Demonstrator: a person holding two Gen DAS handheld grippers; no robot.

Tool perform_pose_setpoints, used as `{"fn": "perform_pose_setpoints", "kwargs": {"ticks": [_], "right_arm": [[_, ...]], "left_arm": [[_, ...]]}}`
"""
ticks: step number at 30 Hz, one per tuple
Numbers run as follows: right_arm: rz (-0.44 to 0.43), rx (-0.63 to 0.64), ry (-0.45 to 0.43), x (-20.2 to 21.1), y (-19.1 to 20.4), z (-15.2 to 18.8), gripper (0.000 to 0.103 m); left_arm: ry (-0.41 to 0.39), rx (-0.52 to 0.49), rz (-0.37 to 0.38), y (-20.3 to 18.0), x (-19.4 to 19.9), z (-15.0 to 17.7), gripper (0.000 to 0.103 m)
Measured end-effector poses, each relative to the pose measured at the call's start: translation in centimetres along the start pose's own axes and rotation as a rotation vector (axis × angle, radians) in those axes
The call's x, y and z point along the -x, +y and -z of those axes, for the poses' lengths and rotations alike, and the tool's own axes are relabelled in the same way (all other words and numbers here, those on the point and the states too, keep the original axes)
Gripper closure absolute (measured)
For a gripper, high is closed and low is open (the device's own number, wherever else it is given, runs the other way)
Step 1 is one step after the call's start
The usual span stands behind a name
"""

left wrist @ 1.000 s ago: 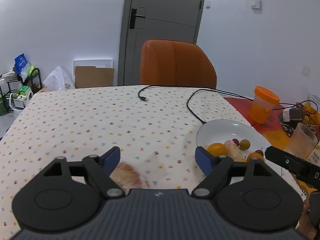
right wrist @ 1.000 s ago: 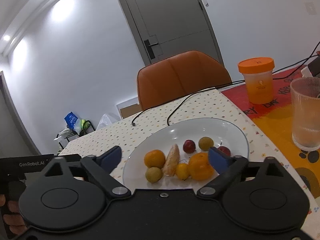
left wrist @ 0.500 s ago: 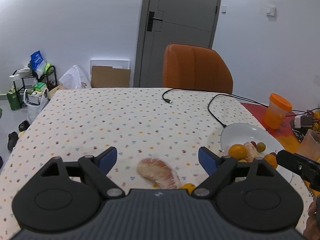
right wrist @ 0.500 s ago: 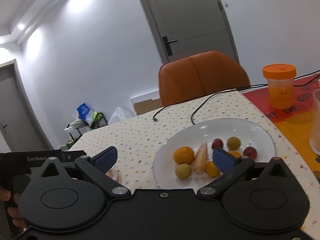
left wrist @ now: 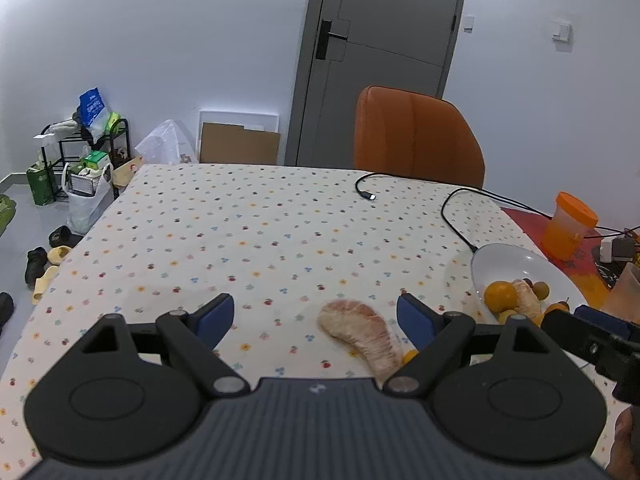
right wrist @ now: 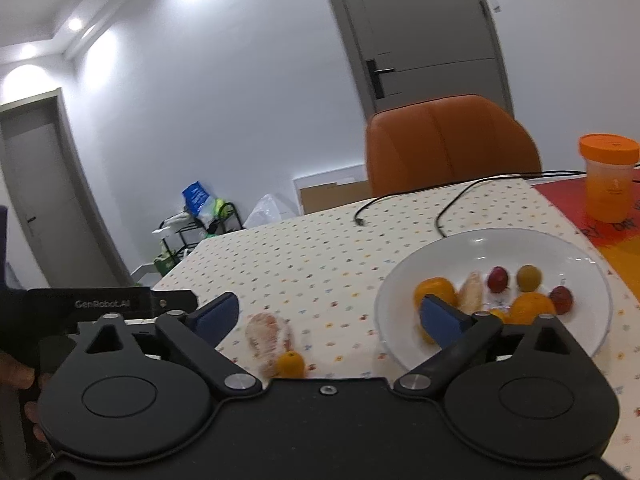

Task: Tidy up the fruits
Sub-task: 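Move both open tools back to the remaining fruit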

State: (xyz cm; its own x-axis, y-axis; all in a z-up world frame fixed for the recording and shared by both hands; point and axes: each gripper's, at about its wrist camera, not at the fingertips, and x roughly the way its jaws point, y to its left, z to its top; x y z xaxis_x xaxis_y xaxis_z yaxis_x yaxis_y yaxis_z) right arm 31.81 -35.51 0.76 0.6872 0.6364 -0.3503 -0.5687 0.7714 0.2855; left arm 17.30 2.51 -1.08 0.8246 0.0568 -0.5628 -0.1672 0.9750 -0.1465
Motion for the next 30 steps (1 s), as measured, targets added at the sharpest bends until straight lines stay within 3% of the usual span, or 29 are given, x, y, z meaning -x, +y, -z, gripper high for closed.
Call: {"fn": "perform_pose_setpoints", "kwargs": {"ticks": [3, 15, 25, 30], "right_arm": [[-0.019, 0.009, 0.015, -0.5, 0.7, 0.3, 0.022], [-0.059, 0.021, 0.064, -2.0, 2.0, 1.3, 0.041], [-0.096, 0.054, 0.146, -4.8, 3.2, 2.4, 0.048], [-0.109, 0.065, 0.187, -6.2, 3.8, 2.8, 0.057]], "left_arm": [[0.006, -0.002, -0.003, 0.4, 0.0, 0.3, 0.016], [0.038, 0.019, -0.01, 1.9, -0.8, 1.4, 0.016], [0.054, 0.043, -0.009, 3.1, -1.9, 2.0, 0.016], [0.063, 0.071, -0.016, 3.9, -2.4, 2.1, 0.016]]}}
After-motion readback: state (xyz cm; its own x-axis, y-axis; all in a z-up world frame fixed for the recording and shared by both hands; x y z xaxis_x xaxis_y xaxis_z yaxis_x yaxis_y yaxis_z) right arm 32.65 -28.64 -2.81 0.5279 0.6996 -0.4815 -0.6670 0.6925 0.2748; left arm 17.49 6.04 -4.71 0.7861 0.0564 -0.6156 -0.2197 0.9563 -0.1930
